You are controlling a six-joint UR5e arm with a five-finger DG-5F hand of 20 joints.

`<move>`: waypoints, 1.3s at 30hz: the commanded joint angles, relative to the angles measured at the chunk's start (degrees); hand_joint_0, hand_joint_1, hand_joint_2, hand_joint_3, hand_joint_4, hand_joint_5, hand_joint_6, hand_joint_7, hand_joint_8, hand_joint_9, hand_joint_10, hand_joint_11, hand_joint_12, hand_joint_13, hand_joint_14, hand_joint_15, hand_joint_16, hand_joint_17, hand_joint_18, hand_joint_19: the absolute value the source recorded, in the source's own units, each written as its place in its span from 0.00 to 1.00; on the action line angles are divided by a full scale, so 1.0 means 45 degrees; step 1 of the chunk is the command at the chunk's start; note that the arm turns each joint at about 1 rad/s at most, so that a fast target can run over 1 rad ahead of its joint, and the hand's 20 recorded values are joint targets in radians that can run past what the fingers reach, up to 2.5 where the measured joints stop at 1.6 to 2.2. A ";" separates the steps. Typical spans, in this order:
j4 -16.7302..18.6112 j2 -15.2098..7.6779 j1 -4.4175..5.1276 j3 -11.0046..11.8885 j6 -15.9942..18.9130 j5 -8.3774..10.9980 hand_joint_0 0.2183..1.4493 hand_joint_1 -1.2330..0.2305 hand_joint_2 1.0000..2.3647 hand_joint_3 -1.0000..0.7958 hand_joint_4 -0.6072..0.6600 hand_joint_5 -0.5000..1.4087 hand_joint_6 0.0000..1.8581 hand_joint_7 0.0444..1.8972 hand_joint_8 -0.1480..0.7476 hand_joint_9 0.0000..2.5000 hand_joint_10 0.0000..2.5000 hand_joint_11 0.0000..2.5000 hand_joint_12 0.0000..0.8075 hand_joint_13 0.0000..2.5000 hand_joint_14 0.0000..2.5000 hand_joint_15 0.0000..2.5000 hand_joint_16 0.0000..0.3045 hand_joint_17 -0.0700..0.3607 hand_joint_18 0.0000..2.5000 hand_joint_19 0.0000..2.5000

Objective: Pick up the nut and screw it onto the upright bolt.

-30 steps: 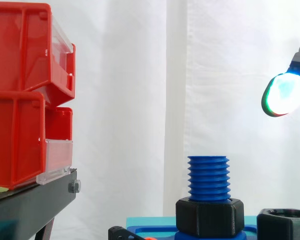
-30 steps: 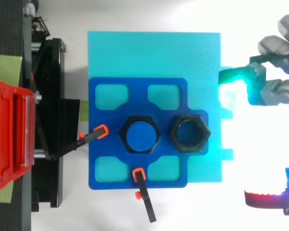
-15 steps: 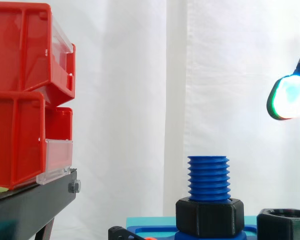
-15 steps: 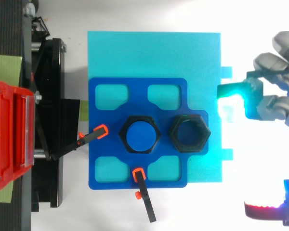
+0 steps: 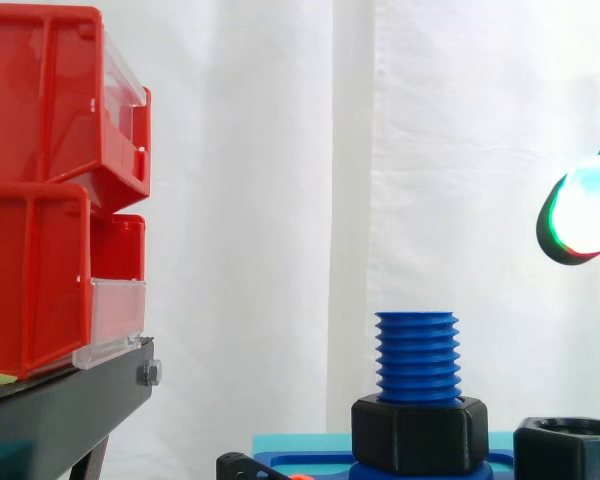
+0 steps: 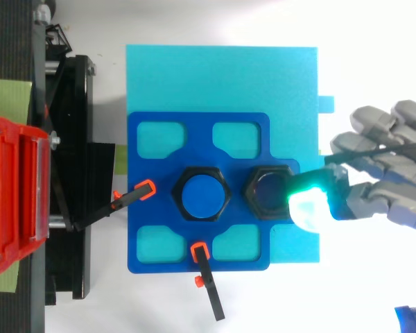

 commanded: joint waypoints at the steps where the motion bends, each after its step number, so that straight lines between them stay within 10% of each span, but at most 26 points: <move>1: -0.0061 -0.0014 0.0092 0.0000 0.1096 0.0110 0.24 0.41 0.00 0.28 0.62 0.14 0.27 0.35 0.47 0.13 0.00 0.00 0.47 0.08 0.00 0.00 0.18 0.44 0.04 0.01; 10: -0.0510 -0.0698 -0.0044 0.0000 0.2659 -0.0026 0.24 0.41 0.00 0.28 0.62 0.14 0.27 0.35 0.47 0.13 0.00 0.00 0.47 0.09 0.00 0.00 0.18 0.44 0.05 0.01; 39: -0.0569 -0.0717 -0.1021 -0.0019 0.2581 -0.0671 0.24 0.41 0.00 0.28 0.63 0.14 0.27 0.36 0.48 0.14 0.00 0.00 0.47 0.10 0.00 0.00 0.18 0.44 0.07 0.03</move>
